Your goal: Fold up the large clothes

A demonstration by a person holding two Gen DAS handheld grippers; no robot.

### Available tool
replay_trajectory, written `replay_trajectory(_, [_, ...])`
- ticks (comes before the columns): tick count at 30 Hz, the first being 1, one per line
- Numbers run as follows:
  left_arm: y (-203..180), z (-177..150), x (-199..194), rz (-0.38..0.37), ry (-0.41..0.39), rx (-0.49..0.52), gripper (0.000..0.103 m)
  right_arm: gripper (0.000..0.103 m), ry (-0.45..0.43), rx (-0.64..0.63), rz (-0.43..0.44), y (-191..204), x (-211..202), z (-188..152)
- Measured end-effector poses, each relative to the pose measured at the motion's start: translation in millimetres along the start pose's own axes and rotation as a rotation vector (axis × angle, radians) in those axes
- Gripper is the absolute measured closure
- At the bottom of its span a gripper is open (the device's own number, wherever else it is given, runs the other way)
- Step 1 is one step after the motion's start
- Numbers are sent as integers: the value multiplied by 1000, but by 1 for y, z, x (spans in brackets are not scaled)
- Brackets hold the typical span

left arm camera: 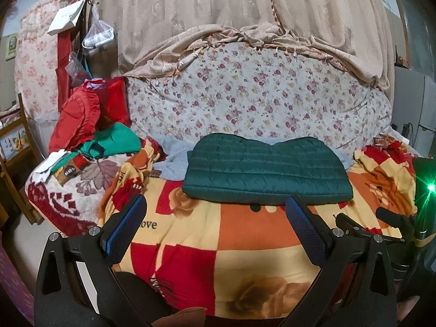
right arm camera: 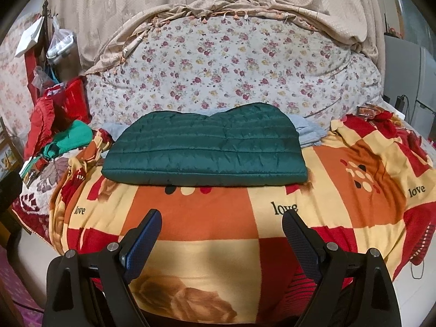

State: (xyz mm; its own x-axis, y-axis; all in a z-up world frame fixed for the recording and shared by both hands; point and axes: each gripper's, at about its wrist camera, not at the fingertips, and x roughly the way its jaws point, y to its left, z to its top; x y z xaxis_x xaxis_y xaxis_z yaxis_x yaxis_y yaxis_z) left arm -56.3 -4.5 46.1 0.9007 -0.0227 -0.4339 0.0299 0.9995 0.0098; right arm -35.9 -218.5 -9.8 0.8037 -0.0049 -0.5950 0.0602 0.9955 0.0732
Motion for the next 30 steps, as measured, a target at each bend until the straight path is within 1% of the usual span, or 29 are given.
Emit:
replay_trajectory(3, [1, -1, 4, -19, 23, -11, 1, 15, 0, -7, -4, 0, 0, 0])
replay_trajectory(14, [3, -5, 15, -12, 77, -33, 1, 15, -4, -21, -11, -2, 0, -1])
replay_trajectory(25, [1, -12, 29, -1, 135, -16, 1, 15, -2, -23, -12, 0, 1, -1])
replay_trajectory(30, [1, -16, 36, -7, 166, -14, 1, 15, 3, -27, -15, -2, 1, -1])
